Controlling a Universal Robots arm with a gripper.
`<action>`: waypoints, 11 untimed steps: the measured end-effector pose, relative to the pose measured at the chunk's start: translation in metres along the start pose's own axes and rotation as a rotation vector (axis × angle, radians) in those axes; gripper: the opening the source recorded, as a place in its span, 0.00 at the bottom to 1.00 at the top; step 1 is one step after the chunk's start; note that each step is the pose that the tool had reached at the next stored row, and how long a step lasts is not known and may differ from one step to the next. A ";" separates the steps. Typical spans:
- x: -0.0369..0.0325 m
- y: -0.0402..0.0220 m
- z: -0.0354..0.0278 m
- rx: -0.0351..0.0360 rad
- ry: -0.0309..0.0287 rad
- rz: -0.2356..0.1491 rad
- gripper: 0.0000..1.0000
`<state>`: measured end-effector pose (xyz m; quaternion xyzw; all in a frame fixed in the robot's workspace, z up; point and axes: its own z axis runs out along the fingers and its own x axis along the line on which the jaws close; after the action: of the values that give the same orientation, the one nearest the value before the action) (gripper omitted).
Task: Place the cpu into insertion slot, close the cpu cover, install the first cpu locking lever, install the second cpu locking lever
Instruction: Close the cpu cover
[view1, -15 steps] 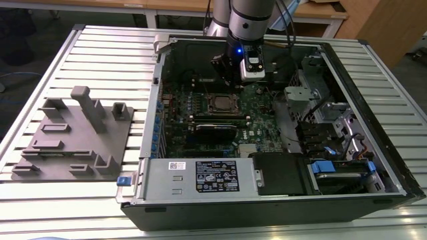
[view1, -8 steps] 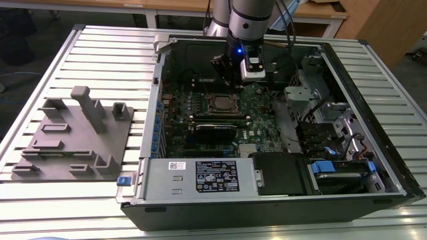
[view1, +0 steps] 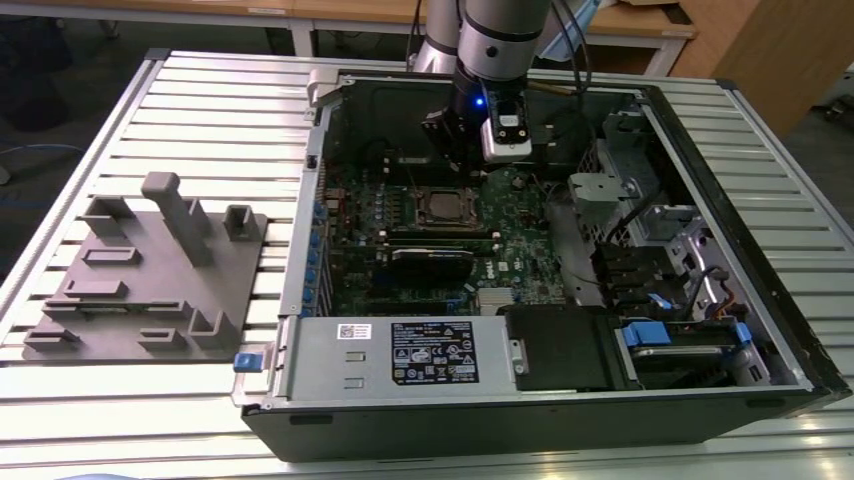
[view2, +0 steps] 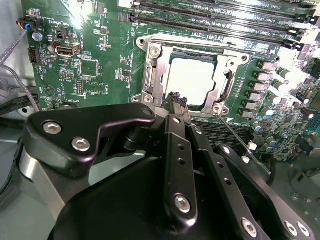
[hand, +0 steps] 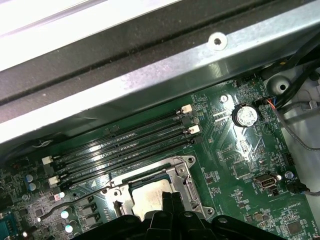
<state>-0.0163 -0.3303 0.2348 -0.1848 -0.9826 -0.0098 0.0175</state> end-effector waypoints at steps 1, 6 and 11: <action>0.0000 0.0000 0.0000 0.0000 0.0000 0.000 0.11; 0.0000 0.0000 0.0001 0.0001 0.0000 0.000 0.11; 0.0000 0.0000 0.0008 0.0012 0.0003 -0.031 0.11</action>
<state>-0.0163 -0.3303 0.2340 -0.1694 -0.9853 -0.0096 0.0176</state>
